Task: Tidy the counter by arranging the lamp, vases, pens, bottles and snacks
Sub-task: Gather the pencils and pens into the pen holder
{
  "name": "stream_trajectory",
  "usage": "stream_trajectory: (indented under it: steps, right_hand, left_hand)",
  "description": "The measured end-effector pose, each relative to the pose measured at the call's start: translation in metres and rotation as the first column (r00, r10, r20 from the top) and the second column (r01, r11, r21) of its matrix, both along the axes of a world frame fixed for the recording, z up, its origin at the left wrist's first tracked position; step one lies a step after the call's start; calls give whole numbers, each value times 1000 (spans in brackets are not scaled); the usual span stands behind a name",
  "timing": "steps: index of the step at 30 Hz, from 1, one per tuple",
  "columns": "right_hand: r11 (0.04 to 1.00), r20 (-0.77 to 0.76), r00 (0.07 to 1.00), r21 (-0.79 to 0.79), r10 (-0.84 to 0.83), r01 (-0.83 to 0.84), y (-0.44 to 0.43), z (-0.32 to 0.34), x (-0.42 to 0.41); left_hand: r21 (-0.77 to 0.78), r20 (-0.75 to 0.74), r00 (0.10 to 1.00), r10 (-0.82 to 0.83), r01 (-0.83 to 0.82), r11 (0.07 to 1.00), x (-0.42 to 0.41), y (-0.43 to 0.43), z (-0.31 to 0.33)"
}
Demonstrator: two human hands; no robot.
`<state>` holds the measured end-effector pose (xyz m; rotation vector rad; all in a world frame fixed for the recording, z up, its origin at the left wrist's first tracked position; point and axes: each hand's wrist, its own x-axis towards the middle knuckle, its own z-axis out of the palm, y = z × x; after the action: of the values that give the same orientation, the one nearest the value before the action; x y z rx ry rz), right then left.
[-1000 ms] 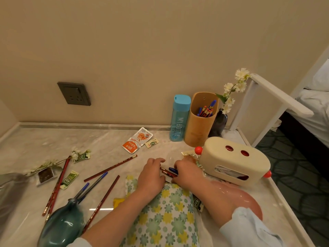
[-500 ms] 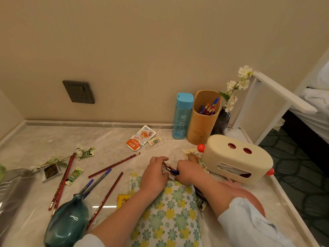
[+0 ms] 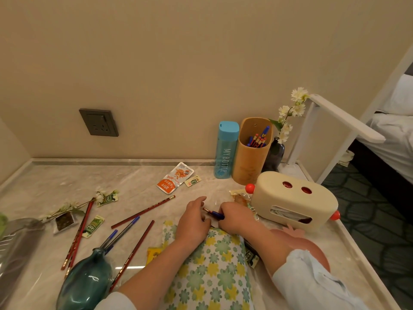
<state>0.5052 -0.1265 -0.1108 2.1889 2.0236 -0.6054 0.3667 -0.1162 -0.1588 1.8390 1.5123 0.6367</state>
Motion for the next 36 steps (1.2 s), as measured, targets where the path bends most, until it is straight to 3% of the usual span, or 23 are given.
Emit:
stream_trajectory:
  steps: [7,12,17,23,28,32,36]
  right_hand:
    - [997,-73,997,61,-39,43,10,11,-1]
    - [974,-298,951,176,-88,146,21,31,1]
    - [909,-591,802,283,-85,305,30,74,4]
    - [814,-782,623,362,1,454,32,127,18]
    - [711,-767,635,496,90,498,42,169,42]
    - [598,-669,731,643,132,480,51,193,61]
    - [546,-623,777,683,89,485,64,190,75]
  left_hand:
    - [-96,27,1000,14,-12,995,1,8,11]
    - [-187,253,964,79,-31,982,8,20,33]
    - [-192,414,909,58,25,981,20,32,70]
    - [11,475,880,-26,23,1000,37,47,119]
    - [190,498,857,-132,41,981,62,66,168]
    - [359,396,907,-145,-8,933,83,84,200]
    - [346,374,909,-183,46,937,97,99,207]
